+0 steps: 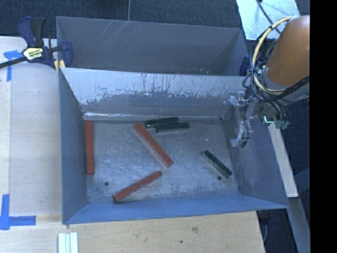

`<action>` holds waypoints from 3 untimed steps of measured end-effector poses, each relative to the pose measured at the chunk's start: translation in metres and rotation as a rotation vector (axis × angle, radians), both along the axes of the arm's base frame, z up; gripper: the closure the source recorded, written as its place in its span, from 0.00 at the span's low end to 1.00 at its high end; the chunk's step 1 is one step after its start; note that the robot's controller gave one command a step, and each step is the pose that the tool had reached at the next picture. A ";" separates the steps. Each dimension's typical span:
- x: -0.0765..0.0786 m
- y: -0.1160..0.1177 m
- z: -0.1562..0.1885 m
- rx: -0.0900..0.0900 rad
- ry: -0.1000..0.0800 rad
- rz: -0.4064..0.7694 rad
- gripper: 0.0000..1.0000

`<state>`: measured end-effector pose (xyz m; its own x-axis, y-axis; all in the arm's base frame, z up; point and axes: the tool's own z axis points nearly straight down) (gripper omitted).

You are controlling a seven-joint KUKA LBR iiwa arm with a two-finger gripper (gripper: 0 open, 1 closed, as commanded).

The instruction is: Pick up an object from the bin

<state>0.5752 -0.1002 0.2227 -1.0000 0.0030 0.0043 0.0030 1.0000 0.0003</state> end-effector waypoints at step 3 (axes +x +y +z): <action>-0.055 -0.035 -0.123 0.000 0.000 -0.239 0.00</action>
Offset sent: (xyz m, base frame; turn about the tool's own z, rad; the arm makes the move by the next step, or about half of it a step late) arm -0.0231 -0.0264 -0.1527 0.0921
